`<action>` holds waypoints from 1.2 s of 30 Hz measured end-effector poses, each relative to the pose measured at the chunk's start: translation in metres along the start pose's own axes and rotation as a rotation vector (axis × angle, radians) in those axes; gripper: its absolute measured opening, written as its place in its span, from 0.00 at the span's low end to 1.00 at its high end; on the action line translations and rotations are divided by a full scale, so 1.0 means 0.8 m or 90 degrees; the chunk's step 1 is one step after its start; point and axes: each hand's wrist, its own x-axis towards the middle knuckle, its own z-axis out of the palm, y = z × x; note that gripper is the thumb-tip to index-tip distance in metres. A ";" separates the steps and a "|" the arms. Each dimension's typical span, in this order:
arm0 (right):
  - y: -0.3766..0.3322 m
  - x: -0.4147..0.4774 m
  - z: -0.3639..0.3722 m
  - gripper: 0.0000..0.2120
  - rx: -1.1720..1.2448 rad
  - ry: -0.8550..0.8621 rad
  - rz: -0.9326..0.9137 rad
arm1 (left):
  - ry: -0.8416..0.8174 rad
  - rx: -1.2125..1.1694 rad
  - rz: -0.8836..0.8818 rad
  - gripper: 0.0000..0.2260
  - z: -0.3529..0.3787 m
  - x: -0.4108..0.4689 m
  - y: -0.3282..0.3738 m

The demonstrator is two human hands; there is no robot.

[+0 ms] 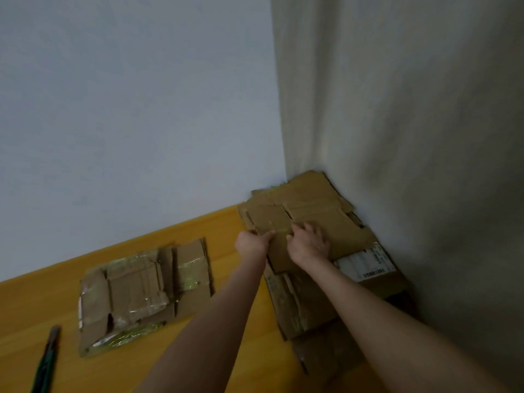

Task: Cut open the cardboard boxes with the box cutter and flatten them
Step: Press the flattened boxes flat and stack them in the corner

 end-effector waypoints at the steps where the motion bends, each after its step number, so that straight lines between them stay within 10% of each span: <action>1: -0.001 0.000 -0.002 0.21 0.007 0.012 -0.010 | -0.007 -0.018 0.001 0.15 -0.002 0.001 0.003; 11: -0.042 -0.004 -0.030 0.49 0.182 0.146 0.040 | 0.120 -0.097 0.070 0.16 -0.141 0.040 -0.006; 24: -0.269 -0.065 0.163 0.32 0.423 -0.096 -0.063 | 0.340 0.197 0.046 0.24 -0.402 0.097 -0.139; 36: -0.298 -0.047 0.284 0.31 0.096 -0.029 0.012 | -0.065 0.600 0.116 0.41 -0.363 0.150 -0.237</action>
